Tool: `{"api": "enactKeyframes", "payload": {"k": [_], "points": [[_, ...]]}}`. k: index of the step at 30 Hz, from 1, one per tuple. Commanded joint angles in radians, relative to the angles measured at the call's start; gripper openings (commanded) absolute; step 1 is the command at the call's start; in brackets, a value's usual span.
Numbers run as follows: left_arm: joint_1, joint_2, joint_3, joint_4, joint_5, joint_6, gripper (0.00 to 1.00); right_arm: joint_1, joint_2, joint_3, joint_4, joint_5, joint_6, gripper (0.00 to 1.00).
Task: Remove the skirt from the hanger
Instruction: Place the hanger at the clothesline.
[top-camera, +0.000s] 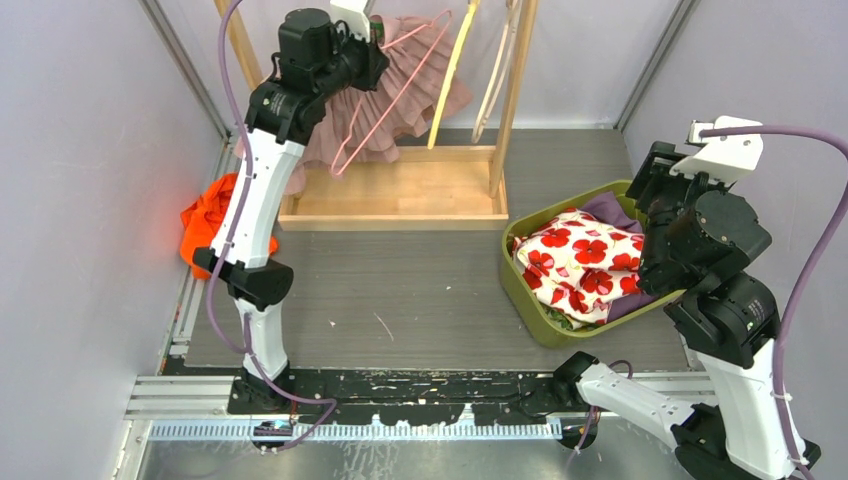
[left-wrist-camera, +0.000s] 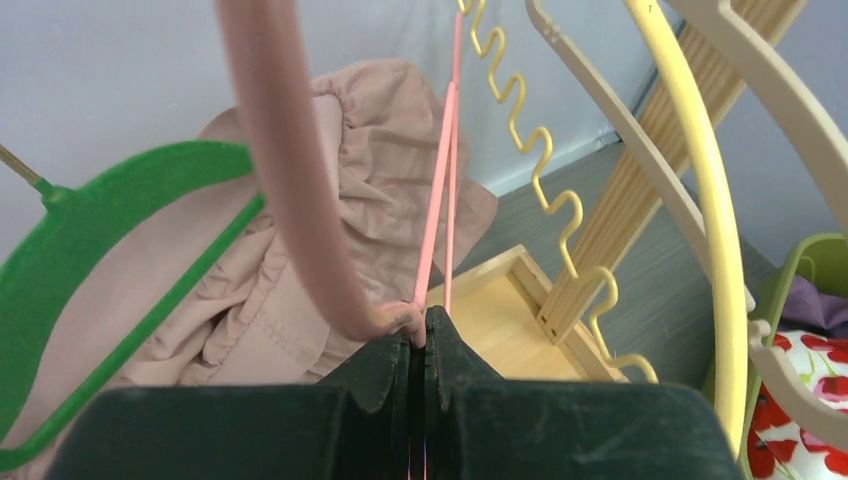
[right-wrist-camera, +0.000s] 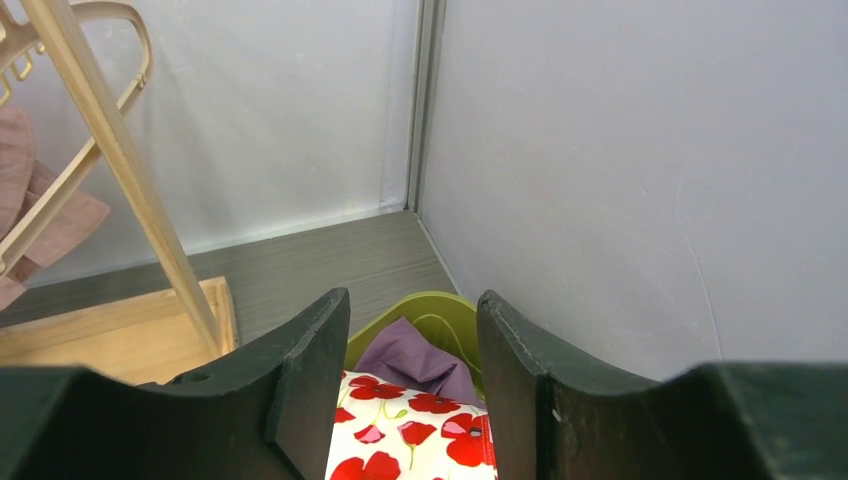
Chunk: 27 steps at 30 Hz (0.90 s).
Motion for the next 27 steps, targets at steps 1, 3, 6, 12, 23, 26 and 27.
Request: {"api": "enactKeyframes", "payload": {"k": [1, 3, 6, 12, 23, 26, 27], "points": [[-0.017, -0.013, 0.037, 0.189, -0.031, 0.021, 0.0, -0.003, -0.001, 0.022, 0.066, 0.003, -0.027, 0.54], [-0.022, -0.013, 0.031, 0.217, -0.03, 0.018, 0.0, -0.003, 0.0, 0.018, 0.07, 0.006, -0.031, 0.54], [-0.025, -0.006, 0.026, 0.245, -0.031, 0.012, 0.0, -0.003, -0.002, 0.007, 0.082, 0.008, -0.036, 0.54], [-0.025, 0.044, 0.028, 0.314, -0.041, 0.001, 0.0, -0.003, -0.002, 0.003, 0.129, 0.019, -0.103, 0.54], [-0.026, 0.202, 0.138, 0.426, -0.094, -0.044, 0.01, -0.004, -0.027, 0.036, 0.189, 0.075, -0.211, 0.48], [-0.024, 0.212, 0.138, 0.435, -0.1, -0.052, 0.05, -0.003, -0.039, 0.038, 0.198, 0.089, -0.22, 0.45], [-0.024, 0.214, 0.136, 0.435, -0.101, -0.053, 0.06, -0.004, -0.042, 0.035, 0.2, 0.092, -0.222, 0.45]]}}
